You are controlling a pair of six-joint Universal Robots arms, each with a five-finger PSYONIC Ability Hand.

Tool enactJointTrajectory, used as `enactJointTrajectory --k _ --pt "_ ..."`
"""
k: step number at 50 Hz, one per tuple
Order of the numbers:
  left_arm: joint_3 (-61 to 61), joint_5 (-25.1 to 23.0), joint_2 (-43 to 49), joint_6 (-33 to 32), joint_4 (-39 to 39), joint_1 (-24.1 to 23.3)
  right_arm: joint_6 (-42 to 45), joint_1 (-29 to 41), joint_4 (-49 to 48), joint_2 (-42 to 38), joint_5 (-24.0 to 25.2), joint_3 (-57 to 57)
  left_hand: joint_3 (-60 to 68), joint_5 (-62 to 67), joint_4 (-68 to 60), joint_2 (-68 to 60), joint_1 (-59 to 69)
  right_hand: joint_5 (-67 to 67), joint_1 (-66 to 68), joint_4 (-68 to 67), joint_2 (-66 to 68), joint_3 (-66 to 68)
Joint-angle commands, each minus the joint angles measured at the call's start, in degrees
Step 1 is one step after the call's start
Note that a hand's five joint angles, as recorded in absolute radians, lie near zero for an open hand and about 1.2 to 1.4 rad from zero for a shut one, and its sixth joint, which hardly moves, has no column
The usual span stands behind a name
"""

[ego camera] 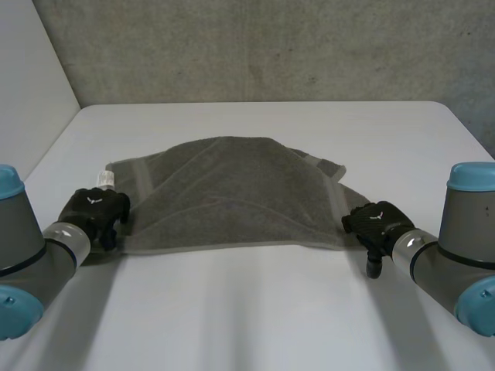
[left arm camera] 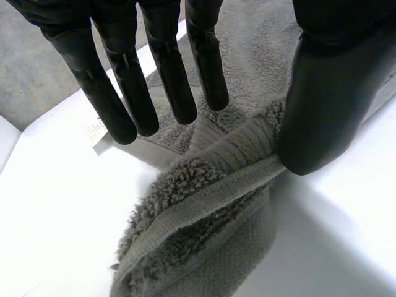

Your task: Fold the towel.

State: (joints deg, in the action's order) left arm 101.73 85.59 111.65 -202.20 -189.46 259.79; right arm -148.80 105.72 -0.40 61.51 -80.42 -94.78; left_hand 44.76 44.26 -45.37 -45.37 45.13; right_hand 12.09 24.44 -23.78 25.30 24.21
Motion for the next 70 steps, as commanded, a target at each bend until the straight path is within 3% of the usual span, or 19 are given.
enactJointTrajectory --k 1,13,27,30,37,49,60,70 --pt "0.66 -0.25 0.23 -0.03 -0.56 0.19 0.00 -0.51 -0.39 0.01 0.00 -0.76 -4.94 -14.44 5.56 5.55 -5.31 -1.07 -3.42 2.76 -4.28 -3.19" --pt "5.75 -4.91 -6.53 -1.97 3.22 2.21 0.00 -0.69 -0.48 0.01 0.00 -0.76 -9.31 -18.82 9.93 9.92 -9.68 -0.90 -3.25 2.59 -4.11 -3.02" --pt "4.97 -5.35 -2.67 -5.48 0.23 7.31 0.00 -0.86 -0.92 0.01 0.00 -0.76 -9.48 -18.98 10.10 10.09 -9.85 -0.90 -3.25 2.59 -4.11 -3.02" --pt "4.18 -5.35 -0.91 -6.63 -0.73 7.66 0.00 -1.04 -0.92 0.10 0.00 -0.85 -5.95 -15.45 6.56 6.56 -6.32 -0.73 -3.08 2.42 -3.94 -2.85" --pt "1.54 -5.09 -0.30 -6.10 -0.91 7.05 -0.53 -1.30 -2.06 0.10 -0.17 -0.94 33.66 24.16 -33.04 -33.05 33.29 -0.56 -2.91 2.25 -3.77 -2.69" --pt "-1.36 -4.65 -0.38 -1.79 -0.91 4.85 -0.44 -3.50 -6.45 0.19 1.06 -1.38 35.24 25.74 -34.63 -34.63 34.87 0.11 -2.24 1.58 -3.10 -2.01" --pt "-1.01 -4.73 1.11 -0.83 -1.00 4.76 0.00 -7.45 -6.81 -1.04 8.61 0.64 35.24 25.74 -34.63 -34.63 34.87 3.47 1.12 -1.78 0.26 1.35" --pt "-1.36 -4.91 1.46 -0.83 -1.00 4.67 0.09 -7.54 -8.64 -4.29 8.97 2.40 35.24 25.74 -34.63 -34.63 34.87 8.51 6.16 -6.82 5.30 6.39"
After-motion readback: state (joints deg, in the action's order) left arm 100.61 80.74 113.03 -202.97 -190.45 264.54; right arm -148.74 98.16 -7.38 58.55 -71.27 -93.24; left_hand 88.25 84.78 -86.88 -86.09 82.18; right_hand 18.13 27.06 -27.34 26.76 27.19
